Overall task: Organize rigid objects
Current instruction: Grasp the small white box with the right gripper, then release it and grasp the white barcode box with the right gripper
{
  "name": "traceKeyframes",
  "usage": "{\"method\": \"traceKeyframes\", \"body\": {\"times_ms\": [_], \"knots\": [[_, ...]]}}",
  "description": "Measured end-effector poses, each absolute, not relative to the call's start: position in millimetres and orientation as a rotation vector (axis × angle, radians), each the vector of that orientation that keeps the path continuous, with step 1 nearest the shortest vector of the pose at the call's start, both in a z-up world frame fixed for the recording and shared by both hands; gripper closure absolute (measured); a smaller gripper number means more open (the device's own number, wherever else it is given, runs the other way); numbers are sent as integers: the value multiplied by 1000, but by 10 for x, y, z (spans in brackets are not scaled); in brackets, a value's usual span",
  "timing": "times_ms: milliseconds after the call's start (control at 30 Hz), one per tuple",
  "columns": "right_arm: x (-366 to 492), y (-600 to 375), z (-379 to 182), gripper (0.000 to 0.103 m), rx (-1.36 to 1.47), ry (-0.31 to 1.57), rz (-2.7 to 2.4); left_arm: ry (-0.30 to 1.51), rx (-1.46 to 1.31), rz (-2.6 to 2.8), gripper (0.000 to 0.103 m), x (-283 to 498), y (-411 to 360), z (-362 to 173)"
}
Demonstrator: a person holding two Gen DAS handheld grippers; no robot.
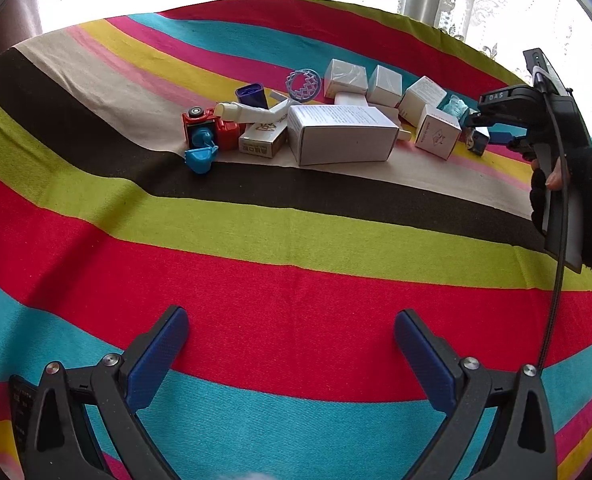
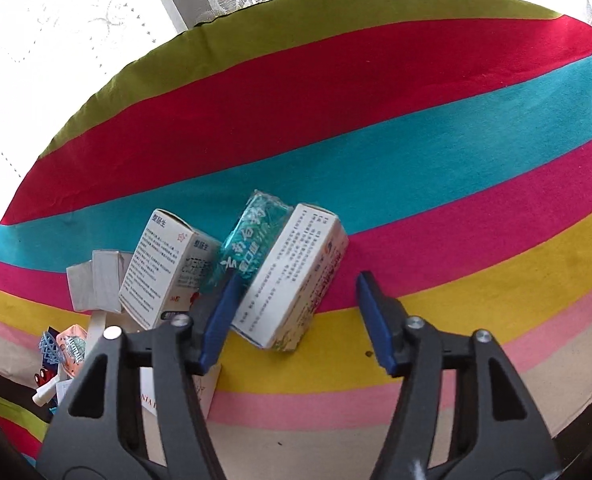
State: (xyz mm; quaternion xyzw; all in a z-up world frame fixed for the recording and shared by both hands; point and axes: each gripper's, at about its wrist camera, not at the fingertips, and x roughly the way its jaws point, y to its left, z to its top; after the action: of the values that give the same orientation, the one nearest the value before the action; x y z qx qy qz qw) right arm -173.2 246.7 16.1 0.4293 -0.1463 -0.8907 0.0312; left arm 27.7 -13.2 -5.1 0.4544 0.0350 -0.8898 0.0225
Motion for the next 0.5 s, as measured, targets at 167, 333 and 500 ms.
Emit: {"method": "traceKeyframes", "body": {"times_ms": [167, 333, 500], "knots": [[-1173, 2754, 234, 71, 1324, -331, -2671, 132, 1402, -2767, 0, 285, -149, -46], [-636, 3226, 187, 56, 1335, -419, -2542, 134, 1402, -2771, 0, 286, -149, -47], [-651, 3259, 281, 35, 1388, -323, -2681, 114, 1408, -2765, 0, 281, -133, -50]]}}
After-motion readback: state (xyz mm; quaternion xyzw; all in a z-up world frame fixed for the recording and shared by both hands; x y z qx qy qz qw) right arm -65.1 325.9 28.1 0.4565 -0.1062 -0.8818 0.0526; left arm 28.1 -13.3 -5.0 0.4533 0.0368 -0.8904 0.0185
